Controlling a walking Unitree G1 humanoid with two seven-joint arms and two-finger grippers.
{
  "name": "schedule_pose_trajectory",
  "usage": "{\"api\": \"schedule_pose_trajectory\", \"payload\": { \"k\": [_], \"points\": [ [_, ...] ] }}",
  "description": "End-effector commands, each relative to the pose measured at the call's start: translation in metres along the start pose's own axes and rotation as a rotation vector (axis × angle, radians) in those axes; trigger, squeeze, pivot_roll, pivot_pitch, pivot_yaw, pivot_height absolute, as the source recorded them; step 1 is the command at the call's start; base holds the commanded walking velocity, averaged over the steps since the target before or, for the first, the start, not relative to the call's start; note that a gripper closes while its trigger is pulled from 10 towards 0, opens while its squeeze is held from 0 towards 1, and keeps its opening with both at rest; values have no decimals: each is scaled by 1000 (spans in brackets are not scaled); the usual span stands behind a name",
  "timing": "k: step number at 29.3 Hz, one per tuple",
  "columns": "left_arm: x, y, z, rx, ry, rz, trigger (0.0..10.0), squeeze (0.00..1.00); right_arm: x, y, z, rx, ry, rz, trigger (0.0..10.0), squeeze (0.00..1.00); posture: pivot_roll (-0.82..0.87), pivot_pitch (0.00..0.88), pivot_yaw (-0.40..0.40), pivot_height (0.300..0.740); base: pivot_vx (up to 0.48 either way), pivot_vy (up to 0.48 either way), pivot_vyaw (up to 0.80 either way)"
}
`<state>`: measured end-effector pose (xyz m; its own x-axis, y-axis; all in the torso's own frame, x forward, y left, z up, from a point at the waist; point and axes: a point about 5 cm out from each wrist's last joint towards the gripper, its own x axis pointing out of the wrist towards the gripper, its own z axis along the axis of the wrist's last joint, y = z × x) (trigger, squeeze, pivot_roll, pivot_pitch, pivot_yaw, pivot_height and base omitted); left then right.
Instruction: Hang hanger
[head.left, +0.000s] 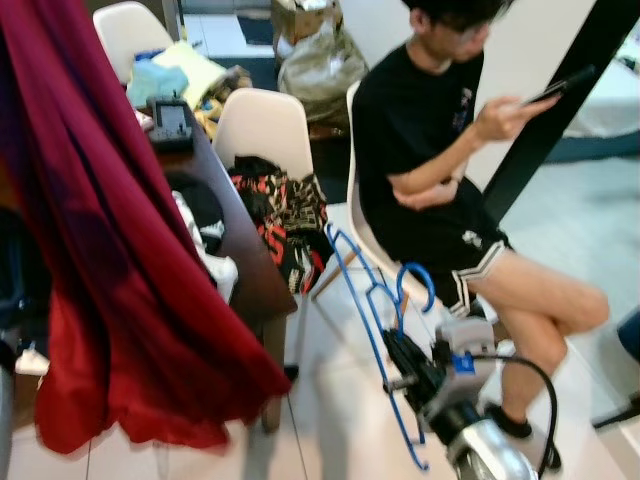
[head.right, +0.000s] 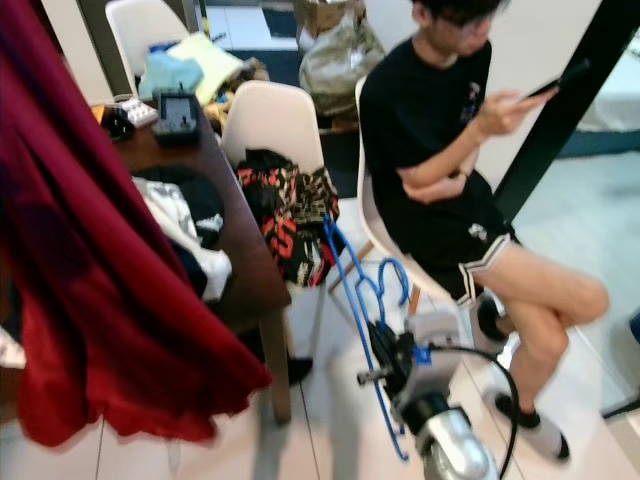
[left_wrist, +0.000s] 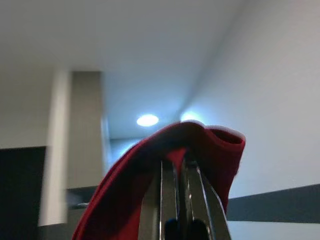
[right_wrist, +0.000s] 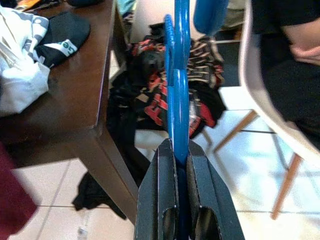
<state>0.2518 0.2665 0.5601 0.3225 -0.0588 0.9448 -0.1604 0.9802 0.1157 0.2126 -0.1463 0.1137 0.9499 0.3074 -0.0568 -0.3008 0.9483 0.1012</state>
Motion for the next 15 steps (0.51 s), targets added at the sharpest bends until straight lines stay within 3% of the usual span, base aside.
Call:
{"api": "schedule_pose_trajectory", "payload": {
  "k": [1,5,7,8,9,11,12,14,15],
  "points": [
    [6,13,28,79,-97,42,10000,0,-1,0,1,-10,-6,5,10000,0,68,138,-49,740,480,0,788],
    [6,22,28,123,-93,68,10000,0,-1,-1,1,-6,-5,0,10000,0,72,140,-50,740,480,0,788],
    [-1,24,1,111,40,46,10000,0,-1,-4,2,25,-17,-18,10000,0,73,141,-51,740,467,0,0],
    [-11,18,-23,80,146,10,10000,0,0,-5,2,30,-20,-22,10000,0,70,142,-50,740,0,0,0],
    [-11,18,-23,80,146,10,10000,0,0,-5,2,30,-20,-22,10000,0,70,142,-50,740,0,0,0],
    [-33,6,-66,32,348,-62,10000,0,0,-5,2,29,-21,-23,10000,0,66,141,-49,740,0,0,0],
    [-33,6,-66,32,348,-62,10000,0,0,-5,2,29,-21,-23,10000,0,66,141,-49,740,0,0,0],
    [-63,-1,-104,62,540,-91,10000,0,0,-5,3,25,-22,-24,10000,0,62,142,-49,740,0,0,0],
    [-63,-1,-104,62,540,-91,10000,0,0,-5,3,25,-22,-24,10000,0,62,142,-49,740,0,0,0]
  ]
}}
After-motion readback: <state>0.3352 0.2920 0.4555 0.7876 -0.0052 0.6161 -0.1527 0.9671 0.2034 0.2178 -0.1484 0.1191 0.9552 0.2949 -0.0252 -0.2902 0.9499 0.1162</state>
